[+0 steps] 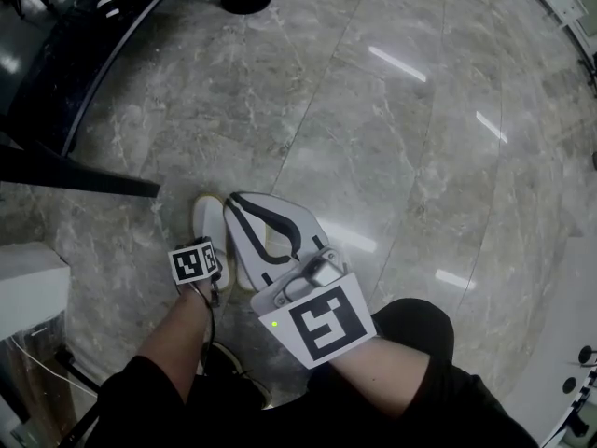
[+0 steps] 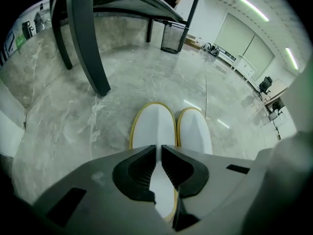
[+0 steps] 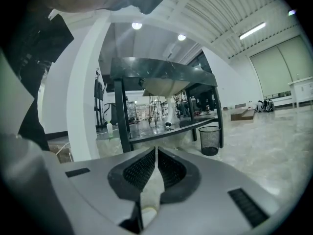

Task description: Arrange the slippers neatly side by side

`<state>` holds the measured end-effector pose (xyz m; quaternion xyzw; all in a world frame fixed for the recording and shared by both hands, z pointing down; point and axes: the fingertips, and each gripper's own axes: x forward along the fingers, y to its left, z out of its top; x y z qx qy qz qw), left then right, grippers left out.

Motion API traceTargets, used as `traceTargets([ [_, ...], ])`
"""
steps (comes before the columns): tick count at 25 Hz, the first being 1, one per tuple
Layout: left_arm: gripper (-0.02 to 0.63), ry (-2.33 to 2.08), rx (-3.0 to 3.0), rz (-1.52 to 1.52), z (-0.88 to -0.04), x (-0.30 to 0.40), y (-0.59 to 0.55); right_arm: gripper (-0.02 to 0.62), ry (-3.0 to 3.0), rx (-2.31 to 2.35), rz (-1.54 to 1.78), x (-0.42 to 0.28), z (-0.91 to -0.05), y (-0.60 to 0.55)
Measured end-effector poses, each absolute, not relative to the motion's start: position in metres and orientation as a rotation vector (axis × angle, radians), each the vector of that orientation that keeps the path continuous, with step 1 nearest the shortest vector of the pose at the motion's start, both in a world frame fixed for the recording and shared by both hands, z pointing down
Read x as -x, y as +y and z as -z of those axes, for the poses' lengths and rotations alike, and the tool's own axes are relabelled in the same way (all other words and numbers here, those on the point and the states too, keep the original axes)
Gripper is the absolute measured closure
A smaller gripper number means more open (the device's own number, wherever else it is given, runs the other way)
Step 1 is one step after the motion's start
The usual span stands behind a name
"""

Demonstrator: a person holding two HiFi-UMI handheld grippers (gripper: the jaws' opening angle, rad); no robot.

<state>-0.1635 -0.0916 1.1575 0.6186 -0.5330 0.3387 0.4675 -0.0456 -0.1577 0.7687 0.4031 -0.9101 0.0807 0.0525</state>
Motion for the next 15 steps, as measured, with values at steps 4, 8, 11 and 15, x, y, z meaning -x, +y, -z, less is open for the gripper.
traceTargets([
  [4,0.581,-1.299,-1.493,-0.804,-1.158,0.158,-0.088,0.595,-2.778,-1.246,-0.262,0.041,-0.767,-0.155],
  [8,0.529,-1.294,-1.502,-0.826,-1.156,0.158,-0.089,0.595,-2.765,-1.245,-0.294,0.041,-0.769,-0.153],
  [11,0.517,-1.306,-1.497,-0.835,-1.152,0.158,-0.088,0.595,-2.757,-1.269,-0.345,0.036,-0.768,-0.152],
  [15,0.486,-1.345,-1.477,-0.87,-1.136,0.171,-0.073,0.595,-2.716,-1.281,-0.427,0.027,-0.765,-0.136],
])
